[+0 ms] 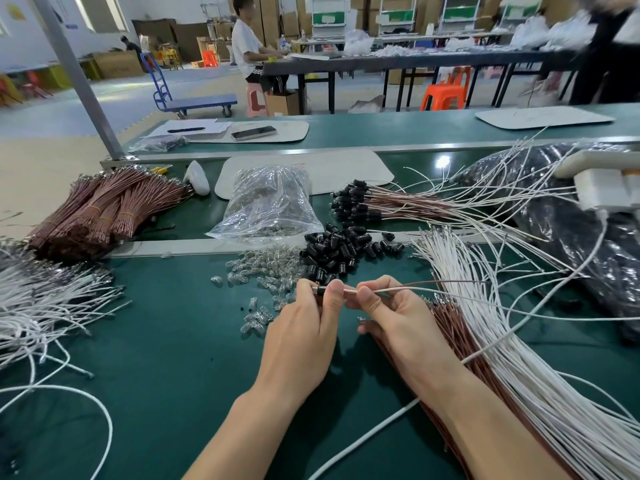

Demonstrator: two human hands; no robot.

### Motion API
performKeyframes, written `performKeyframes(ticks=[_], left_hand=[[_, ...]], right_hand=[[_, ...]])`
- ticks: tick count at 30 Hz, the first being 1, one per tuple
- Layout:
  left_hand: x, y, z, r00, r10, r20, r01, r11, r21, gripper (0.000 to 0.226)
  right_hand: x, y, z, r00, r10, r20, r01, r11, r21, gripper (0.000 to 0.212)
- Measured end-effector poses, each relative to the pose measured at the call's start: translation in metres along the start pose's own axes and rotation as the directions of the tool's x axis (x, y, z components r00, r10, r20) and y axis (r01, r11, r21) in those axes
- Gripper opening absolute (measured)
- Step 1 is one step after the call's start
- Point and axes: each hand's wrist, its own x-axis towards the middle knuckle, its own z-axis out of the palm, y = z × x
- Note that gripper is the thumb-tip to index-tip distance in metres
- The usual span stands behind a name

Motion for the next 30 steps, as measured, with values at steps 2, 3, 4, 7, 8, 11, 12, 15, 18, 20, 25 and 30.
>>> performKeyframes(ticks=[2, 3, 4, 7, 8, 11, 12, 15, 18, 20, 25, 30], left_hand=[[0.0, 0.001, 0.001, 1.0, -0.001, 0.007, 0.001, 1.0, 0.019, 0.057], [0.0, 0.001, 0.001, 1.0, 0.003, 0.014, -0.004, 1.0, 0.024, 0.057], [-0.001, 0.0, 0.001, 1.0, 0.008, 0.02, -0.008, 1.0, 0.023, 0.058], [-0.001, -0.001, 0.001, 0.999, 0.014, 0.031, -0.015, 1.0, 0.012, 0.06], [-0.001, -0.001, 0.001, 0.999, 0.016, 0.034, -0.016, 1.0, 0.009, 0.061], [-0.001, -0.001, 0.0, 0.999, 0.017, 0.043, -0.018, 1.0, 0.01, 0.062], [-0.001, -0.001, 0.0, 0.999, 0.017, 0.045, -0.018, 1.0, 0.011, 0.063], [-0.001, -0.001, 0.0, 0.999, 0.017, 0.04, -0.017, 1.0, 0.012, 0.064], [-0.002, -0.002, 0.0, 0.999, 0.015, 0.043, -0.015, 1.0, 0.011, 0.066], [-0.001, -0.003, 0.001, 0.999, 0.012, 0.046, -0.013, 1.0, 0.015, 0.067], [-0.001, -0.005, 0.004, 1.0, 0.024, -0.006, -0.024, 0.999, -0.029, 0.057], [0.002, -0.005, -0.002, 0.978, -0.043, -0.205, -0.043, 0.916, -0.398, 0.034]], right_hand=[[0.0, 0.001, 0.0, 1.0, 0.006, -0.002, -0.006, 1.0, -0.01, 0.011], [0.0, 0.001, -0.001, 1.0, 0.01, 0.002, -0.01, 1.0, -0.009, 0.011], [0.0, 0.001, -0.001, 1.0, 0.015, 0.005, -0.015, 1.0, -0.01, 0.011], [0.0, 0.0, -0.002, 1.0, 0.018, 0.019, -0.017, 1.0, -0.016, 0.012], [0.0, 0.0, -0.002, 1.0, 0.019, 0.022, -0.019, 1.0, -0.012, 0.012], [0.001, 0.001, -0.003, 0.999, 0.019, 0.033, -0.018, 1.0, -0.014, 0.01], [0.001, 0.002, -0.003, 0.999, 0.02, 0.039, -0.019, 1.0, -0.021, 0.007], [0.001, 0.004, -0.004, 0.999, 0.014, 0.051, -0.012, 0.999, -0.051, 0.014], [0.001, 0.005, -0.005, 0.998, 0.02, 0.061, -0.015, 0.997, -0.075, 0.018], [0.0, 0.005, -0.005, 0.998, 0.025, 0.066, -0.02, 0.996, -0.082, 0.018], [-0.001, 0.002, 0.0, 0.998, 0.045, 0.046, -0.044, 0.998, -0.034, 0.021], [-0.003, -0.006, 0.007, 0.999, 0.029, -0.015, -0.028, 0.996, 0.081, 0.024]])
